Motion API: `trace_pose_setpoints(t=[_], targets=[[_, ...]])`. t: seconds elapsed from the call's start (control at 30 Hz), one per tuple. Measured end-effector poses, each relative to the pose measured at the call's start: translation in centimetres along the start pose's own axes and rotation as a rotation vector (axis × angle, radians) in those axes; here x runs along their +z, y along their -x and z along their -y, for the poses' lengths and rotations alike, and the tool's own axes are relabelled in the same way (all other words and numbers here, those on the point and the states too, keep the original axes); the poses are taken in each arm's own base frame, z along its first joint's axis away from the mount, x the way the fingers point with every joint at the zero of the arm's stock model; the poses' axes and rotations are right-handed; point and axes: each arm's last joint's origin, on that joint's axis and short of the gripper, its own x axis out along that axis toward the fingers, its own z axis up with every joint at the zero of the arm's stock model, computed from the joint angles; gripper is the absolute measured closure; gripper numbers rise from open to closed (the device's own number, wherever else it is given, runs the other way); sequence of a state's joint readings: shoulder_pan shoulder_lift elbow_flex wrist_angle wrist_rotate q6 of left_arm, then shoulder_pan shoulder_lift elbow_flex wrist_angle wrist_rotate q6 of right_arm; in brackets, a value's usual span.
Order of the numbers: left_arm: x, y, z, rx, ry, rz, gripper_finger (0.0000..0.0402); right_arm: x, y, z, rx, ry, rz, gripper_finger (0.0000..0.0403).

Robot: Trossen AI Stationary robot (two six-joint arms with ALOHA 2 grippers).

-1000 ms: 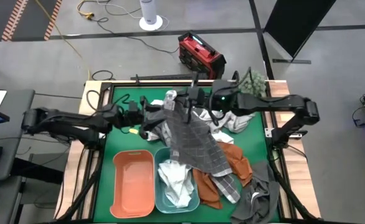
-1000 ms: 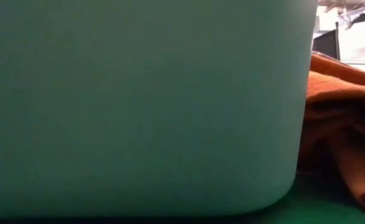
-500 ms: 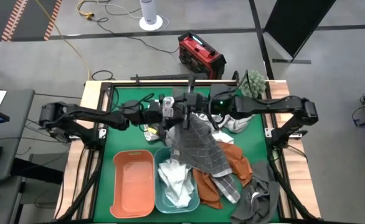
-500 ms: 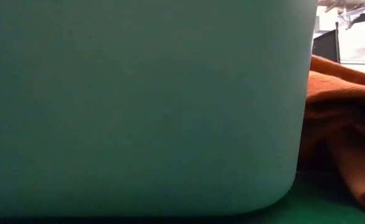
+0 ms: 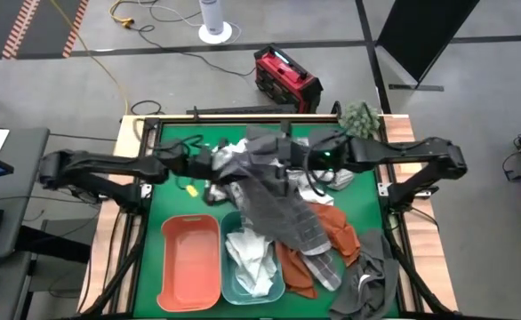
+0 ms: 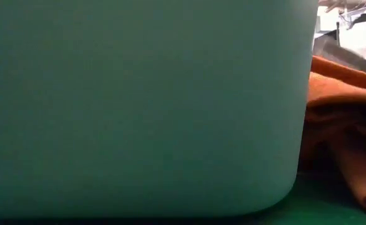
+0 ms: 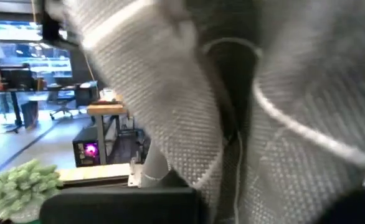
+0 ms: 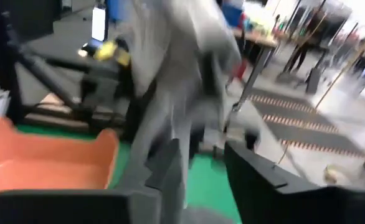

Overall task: Sort towels by color in basket
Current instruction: Put the gray checkered towel into the orange bin

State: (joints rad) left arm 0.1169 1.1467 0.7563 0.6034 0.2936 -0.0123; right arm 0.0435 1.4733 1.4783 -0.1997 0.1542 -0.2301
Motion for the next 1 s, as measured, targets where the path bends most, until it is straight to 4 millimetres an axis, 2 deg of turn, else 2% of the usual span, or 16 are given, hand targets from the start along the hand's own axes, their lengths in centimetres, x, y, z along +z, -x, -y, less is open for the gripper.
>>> trace_pose_setpoints(t=[0.1, 0.2, 0.33, 0.5, 0.77, 0.83, 0.9, 1.0], targets=[[2.3, 2.2, 0.6, 0.016, -0.038, 0.011, 0.0399, -0.5, 1.1, -0.7, 0.034, -0.057, -0.097, 0.0203], [4.1, 4.2, 1.1, 0.06, -0.083, 0.043, 0.04, -1.8, 0.6, -1.6, 0.063, -0.106, -0.218, 0.0173], [5.6, 6.0, 1.6, 0.114, -0.114, 0.075, 0.04, -3.7, -1.0, -3.4, 0.097, -0.131, -0.344, 0.0148], [7.4, 8.0, 2.0, 0.18, -0.153, 0.157, 0.0401, -5.6, -3.2, -5.5, 0.13, -0.135, -0.425, 0.0142], [8.6, 9.1, 1.9, 0.329, -0.24, 0.226, 0.0401, -9.0, -7.4, -7.9, 0.15, -0.098, -0.484, 0.0143], [8.7, 9.2, 1.8, 0.379, -0.259, 0.237, 0.0401, -9.5, -8.0, -8.2, 0.153, -0.087, -0.481, 0.0151], [8.9, 9.3, 1.8, 0.405, -0.274, 0.249, 0.0401, -9.6, -8.2, -8.2, 0.156, -0.071, -0.475, 0.0179], [9.0, 9.3, 1.8, 0.413, -0.282, 0.26, 0.0401, -9.4, -8.2, -8.2, 0.161, -0.06, -0.456, 0.0263]])
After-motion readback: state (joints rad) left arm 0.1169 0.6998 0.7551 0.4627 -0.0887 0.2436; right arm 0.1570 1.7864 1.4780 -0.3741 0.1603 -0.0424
